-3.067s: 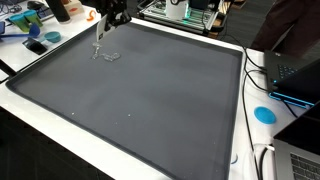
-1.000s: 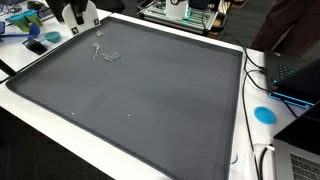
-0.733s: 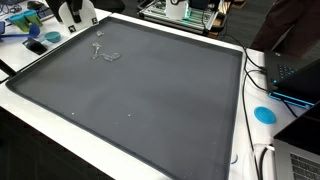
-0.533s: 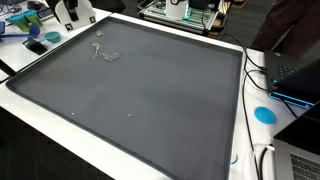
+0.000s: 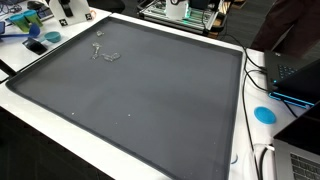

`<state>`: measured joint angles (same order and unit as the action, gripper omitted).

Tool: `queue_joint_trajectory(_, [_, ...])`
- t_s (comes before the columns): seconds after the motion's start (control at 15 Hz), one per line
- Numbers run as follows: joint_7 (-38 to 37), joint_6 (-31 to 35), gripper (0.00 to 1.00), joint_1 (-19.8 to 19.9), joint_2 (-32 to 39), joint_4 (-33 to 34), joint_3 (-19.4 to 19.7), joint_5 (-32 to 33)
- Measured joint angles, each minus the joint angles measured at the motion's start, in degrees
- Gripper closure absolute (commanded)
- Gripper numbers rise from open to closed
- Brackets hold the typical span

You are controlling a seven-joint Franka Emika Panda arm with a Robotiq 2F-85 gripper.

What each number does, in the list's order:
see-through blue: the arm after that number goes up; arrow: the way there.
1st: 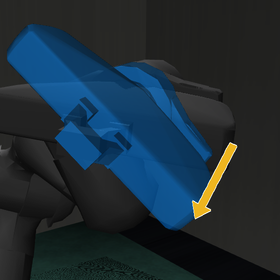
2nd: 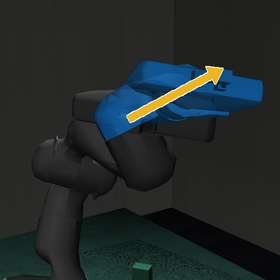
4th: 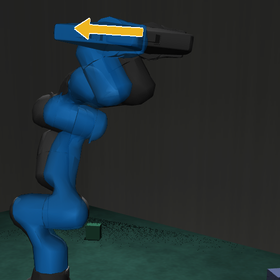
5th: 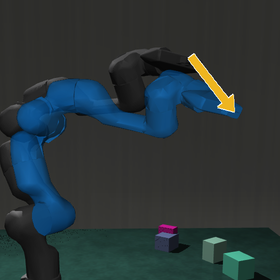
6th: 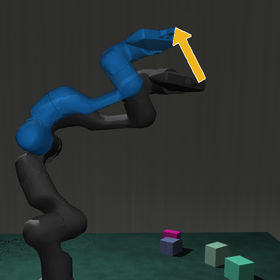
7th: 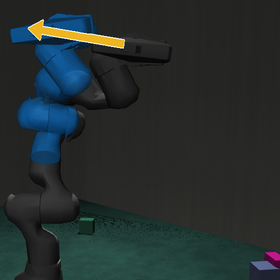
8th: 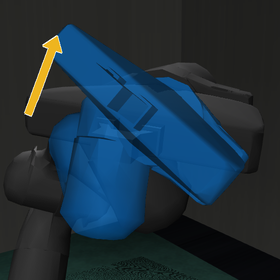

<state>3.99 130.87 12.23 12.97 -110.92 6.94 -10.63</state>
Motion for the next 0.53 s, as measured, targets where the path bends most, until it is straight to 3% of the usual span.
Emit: queue_joint_trajectory(0.53, [0.02, -7.29, 0.99, 1.16, 0.29, 0.43, 1.96, 0.04])
